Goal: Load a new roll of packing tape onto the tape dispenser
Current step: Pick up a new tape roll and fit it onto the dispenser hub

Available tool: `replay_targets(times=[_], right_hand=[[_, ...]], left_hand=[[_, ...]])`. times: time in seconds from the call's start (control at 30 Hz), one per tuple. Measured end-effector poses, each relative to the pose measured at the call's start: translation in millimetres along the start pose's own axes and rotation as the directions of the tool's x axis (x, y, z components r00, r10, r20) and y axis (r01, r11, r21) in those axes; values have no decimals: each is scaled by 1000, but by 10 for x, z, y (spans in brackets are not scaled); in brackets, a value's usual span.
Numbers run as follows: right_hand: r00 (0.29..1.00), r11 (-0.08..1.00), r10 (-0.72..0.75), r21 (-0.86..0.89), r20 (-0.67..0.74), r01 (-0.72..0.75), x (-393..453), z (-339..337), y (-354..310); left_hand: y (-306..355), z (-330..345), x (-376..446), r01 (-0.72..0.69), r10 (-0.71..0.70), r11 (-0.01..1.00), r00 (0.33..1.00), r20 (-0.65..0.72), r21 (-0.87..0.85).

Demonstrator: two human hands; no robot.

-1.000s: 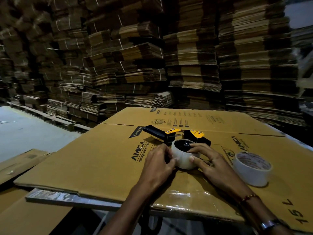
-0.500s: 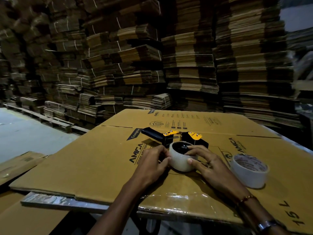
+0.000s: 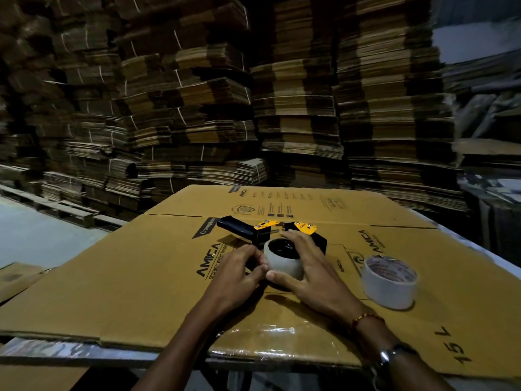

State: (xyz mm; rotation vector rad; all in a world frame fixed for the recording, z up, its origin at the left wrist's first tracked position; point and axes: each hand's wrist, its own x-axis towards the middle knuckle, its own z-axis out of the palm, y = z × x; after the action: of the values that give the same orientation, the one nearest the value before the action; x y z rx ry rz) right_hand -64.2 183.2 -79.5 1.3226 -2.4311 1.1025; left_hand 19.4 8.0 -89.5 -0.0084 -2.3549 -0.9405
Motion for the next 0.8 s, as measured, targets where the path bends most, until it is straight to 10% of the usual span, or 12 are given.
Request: replay_targets(times=[0.53, 0.8], right_hand=[[995, 998, -54, -34, 86, 57, 134, 7, 196], [994, 996, -74, -45, 74, 78, 136, 33, 233]], left_hand=[[-37, -65, 18, 138, -119, 954, 989, 87, -266], [14, 25, -16, -118, 127, 987, 988, -85, 105]])
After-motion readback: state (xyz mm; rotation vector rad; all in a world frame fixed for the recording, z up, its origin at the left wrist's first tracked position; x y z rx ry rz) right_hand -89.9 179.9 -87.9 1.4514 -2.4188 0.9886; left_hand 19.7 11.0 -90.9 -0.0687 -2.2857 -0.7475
